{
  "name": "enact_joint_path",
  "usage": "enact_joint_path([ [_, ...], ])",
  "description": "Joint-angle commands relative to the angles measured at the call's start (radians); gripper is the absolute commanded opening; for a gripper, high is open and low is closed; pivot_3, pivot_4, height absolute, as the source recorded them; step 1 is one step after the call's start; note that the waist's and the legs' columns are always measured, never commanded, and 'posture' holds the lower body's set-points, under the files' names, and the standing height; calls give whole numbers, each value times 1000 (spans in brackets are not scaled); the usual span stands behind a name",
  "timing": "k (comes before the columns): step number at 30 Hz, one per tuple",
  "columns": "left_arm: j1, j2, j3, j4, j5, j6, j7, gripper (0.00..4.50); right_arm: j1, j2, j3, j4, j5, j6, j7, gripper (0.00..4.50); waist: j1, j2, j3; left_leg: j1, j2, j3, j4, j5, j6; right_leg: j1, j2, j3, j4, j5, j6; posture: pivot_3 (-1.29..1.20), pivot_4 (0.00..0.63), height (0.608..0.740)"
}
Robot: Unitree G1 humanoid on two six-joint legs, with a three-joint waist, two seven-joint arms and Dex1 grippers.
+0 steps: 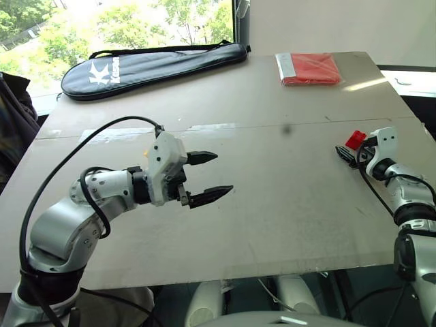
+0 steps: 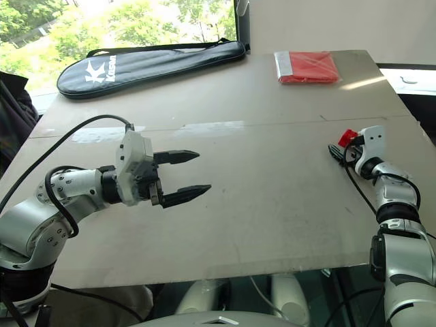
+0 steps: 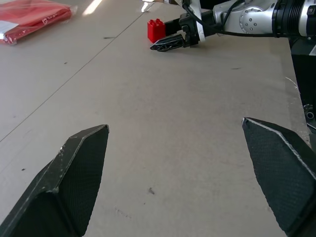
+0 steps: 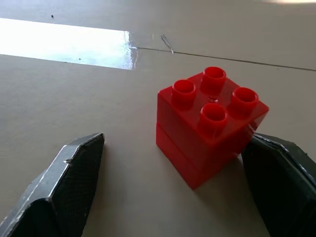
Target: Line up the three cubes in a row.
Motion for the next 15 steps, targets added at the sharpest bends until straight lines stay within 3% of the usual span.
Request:
enact_joint_path([
  [1,12,14,36,-45,-8,-14,4,4415,-22,11,-15,-10,9,-29,-19,4500,0,0,0,0,0,0,0,0,0,0,0,0,0,0,0,0,150,740],
  [9,42,6,36,-38,12,-40,0,4415,31,52,-17,-100,16,-26,-48,4500,1,0,0,0,0,-1,0,0,0,0,0,0,0,0,0,0,150,740],
  [15,34,0,21,-18,23,-58,-9,4415,54,89,-35,-158,18,-17,-167,4500,1,0,0,0,0,0,0,0,0,0,0,0,0,0,0,0,150,740],
])
